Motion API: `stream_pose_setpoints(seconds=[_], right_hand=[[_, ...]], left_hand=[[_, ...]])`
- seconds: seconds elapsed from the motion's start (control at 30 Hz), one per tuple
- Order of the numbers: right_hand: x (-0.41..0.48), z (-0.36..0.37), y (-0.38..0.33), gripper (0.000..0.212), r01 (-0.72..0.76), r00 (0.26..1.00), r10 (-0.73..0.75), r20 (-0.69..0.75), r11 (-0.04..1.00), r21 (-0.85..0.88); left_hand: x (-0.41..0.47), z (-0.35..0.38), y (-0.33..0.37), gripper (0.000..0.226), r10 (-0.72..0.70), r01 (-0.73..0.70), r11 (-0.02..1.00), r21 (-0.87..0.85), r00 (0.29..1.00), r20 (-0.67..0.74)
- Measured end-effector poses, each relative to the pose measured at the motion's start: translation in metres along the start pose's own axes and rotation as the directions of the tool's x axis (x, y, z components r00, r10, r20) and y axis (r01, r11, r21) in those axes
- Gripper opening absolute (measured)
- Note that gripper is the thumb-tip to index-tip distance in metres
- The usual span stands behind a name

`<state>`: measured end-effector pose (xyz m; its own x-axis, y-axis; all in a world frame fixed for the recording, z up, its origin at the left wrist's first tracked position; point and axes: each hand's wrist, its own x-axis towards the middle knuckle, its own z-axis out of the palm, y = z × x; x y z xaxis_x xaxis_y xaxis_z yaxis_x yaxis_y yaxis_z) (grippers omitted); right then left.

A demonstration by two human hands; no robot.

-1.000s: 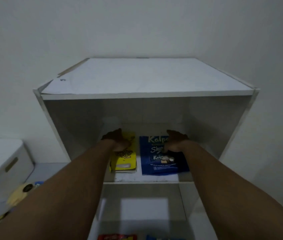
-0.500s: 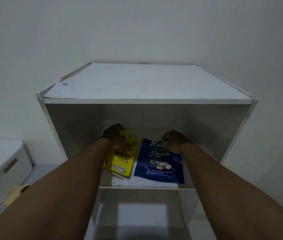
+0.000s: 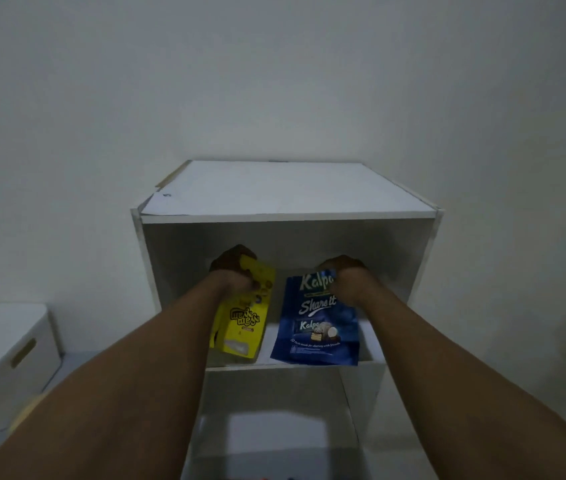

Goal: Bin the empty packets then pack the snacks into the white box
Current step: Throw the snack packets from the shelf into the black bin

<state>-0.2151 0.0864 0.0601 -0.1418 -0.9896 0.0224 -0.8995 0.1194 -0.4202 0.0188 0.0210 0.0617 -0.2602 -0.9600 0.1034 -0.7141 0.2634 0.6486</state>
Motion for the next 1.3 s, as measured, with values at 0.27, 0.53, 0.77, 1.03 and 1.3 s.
stream_pose_setpoints(seconds=[0.27, 0.53, 0.77, 1.03, 1.3], right_hand=[[-0.114, -0.012, -0.038, 0.045, -0.039, 0.983, 0.058, -0.174, 0.993, 0.116], [-0.269, -0.002, -0.058, 0.048, -0.232, 0.905, 0.267, -0.330, 0.962, 0.142], [-0.391, 0.002, -0.041, 0.047, -0.415, 0.807, 0.446, -0.388, 0.895, 0.167], [-0.500, 0.036, 0.036, 0.052, -0.604, 0.624, 0.673, -0.399, 0.738, 0.301], [-0.569, 0.131, 0.151, 0.051, -0.720, 0.499, 0.801, -0.329, 0.595, 0.356]], left_hand=[[-0.069, -0.024, 0.009, 0.043, 0.039, -0.026, 0.978, -0.207, 0.997, 0.062], [-0.181, -0.032, 0.020, 0.056, 0.263, -0.215, 0.946, -0.242, 0.946, 0.190], [-0.255, -0.003, 0.061, 0.057, 0.408, -0.346, 0.907, -0.240, 0.862, 0.300], [-0.323, 0.097, 0.111, 0.058, 0.508, -0.427, 0.861, -0.278, 0.756, 0.413], [-0.378, 0.259, 0.112, 0.061, 0.505, -0.440, 0.861, -0.253, 0.693, 0.514]])
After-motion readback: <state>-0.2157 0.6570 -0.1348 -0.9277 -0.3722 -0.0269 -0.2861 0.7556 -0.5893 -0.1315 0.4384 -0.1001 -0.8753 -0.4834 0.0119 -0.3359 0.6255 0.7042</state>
